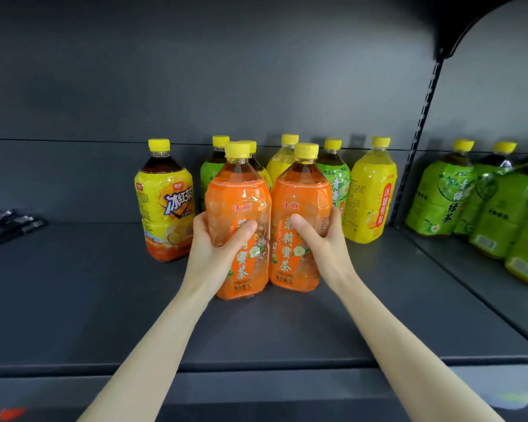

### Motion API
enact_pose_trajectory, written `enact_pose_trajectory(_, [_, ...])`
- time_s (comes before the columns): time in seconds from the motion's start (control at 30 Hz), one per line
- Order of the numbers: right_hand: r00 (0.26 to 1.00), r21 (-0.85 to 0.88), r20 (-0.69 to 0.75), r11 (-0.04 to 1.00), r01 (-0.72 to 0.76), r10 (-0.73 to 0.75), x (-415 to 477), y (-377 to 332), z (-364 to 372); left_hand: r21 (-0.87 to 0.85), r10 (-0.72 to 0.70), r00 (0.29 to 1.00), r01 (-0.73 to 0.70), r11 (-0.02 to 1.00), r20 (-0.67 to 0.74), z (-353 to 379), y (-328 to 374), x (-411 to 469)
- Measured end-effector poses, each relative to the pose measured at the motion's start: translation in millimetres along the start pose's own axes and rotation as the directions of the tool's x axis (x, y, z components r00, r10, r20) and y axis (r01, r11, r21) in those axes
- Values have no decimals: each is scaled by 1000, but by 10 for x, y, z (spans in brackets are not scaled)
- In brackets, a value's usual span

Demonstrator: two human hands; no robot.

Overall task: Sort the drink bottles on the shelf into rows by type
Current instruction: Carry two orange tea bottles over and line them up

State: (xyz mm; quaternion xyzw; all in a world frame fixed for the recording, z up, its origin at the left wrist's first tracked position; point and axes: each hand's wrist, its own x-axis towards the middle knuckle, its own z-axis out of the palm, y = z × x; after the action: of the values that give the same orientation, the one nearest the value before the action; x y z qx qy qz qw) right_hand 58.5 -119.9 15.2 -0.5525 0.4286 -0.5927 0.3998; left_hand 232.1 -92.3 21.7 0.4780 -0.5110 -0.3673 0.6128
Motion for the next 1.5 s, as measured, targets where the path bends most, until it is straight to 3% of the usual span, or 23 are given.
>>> enact_pose_trajectory(0.37, [987, 135, -161, 991, 23, -1, -314, -196, -43, -78, 47, 998, -51, 996, -51, 75, 212, -253])
enact_pose_trajectory(0.67, [976, 148, -188, 980, 136, -108, -1149, -865, -1003, -221, 140, 983, -111, 969, 118, 576, 787, -977])
enact_pose_trajectory(0.87, [952, 66, -283, 988, 136, -112, -2060, -1141, -2062, -293, 170, 946, -85, 952, 277, 1373, 934, -1901])
enact_pose_trajectory(1.13, [887, -39, -458, 998, 48, -60, -3432, -1300, -3641, -302, 68, 860, 102, 948, 505, 2712, 852, -3270])
enact_pose_trajectory(1.3, [820, -79, -565, 995, 58, -92, -3728, -1464, -4454, -306, 102, 798, 107, 946, 594, 3504, 1036, -3648])
enact_pose_trajectory(1.5, [792, -118, -592, 988, 98, -149, -3644, -1557, -5392, -362, 153, 754, 120, 924, 639, 4505, 1193, -3715])
